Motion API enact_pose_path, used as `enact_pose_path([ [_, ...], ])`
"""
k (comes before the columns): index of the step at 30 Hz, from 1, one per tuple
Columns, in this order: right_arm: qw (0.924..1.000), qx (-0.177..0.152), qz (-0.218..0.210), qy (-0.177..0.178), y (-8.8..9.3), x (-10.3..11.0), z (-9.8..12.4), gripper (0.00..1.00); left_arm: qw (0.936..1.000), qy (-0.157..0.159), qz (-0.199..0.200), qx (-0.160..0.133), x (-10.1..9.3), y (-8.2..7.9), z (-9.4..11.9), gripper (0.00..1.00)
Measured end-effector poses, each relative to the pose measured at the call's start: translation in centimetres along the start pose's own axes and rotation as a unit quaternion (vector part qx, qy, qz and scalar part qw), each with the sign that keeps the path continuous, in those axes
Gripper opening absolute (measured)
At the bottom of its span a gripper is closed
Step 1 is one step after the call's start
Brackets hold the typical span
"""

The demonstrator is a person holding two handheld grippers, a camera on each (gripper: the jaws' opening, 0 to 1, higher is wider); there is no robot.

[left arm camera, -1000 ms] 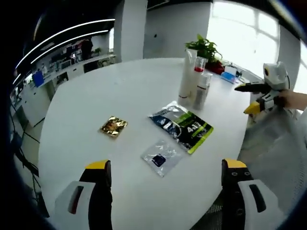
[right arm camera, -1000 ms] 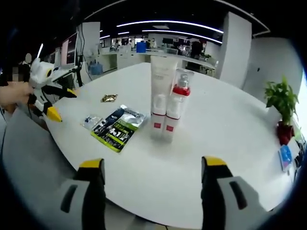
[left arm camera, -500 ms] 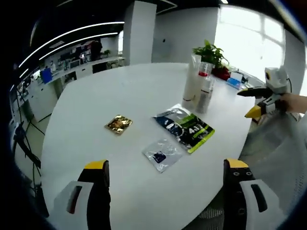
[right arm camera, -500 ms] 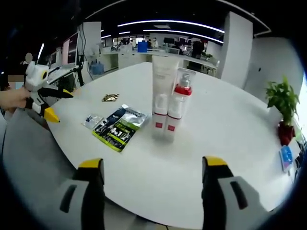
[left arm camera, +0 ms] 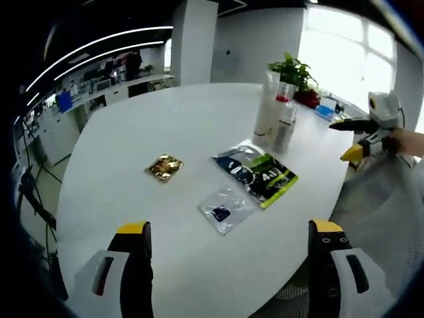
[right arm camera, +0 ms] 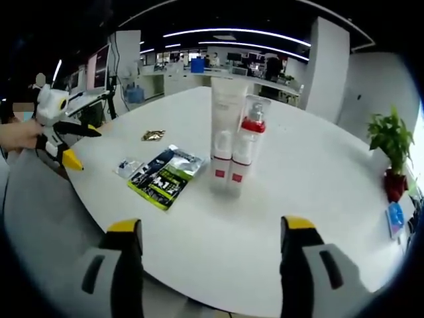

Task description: Arrange the skincare products in the storage area until every visible bottle or jar stands upright without overlapping.

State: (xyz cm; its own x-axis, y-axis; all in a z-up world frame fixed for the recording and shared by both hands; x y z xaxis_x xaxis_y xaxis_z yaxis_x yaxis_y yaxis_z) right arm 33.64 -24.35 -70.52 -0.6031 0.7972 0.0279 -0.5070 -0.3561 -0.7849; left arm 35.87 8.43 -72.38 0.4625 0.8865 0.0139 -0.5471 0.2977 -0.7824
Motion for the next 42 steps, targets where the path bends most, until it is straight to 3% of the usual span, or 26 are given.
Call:
enact_pose_path([
  [20, 0.9999, -0.005, -0.006, -0.011, 0.0, 0.1, -0.1, 0.90, 0.9993, -0.004, -0.032, 0.017, 2.5, -1.6, -2.7, 0.96],
  [42, 0.9996, -0.009, -0.022, -0.014, 0.1, 0.0, 0.0, 0.90, 0.9951, 0.001, -0.085, 0.051, 6.5, -4.0, -7.3, 0.95],
])
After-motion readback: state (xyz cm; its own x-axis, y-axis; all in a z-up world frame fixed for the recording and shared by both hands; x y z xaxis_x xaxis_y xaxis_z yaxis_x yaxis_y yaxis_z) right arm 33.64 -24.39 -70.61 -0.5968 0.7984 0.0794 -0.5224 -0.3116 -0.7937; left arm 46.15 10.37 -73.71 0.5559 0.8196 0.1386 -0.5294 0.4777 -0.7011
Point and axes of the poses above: the point that each gripper's makers call its tool centre point, and the gripper's own axes: z roughly backward along the fingers, x roughly to its left, y roughly out of its underside, the point moved 6 cm from there along z, roughly backward along the fingers, and after that the axes turned 12 degrees about -y, right-handed, at the moved point
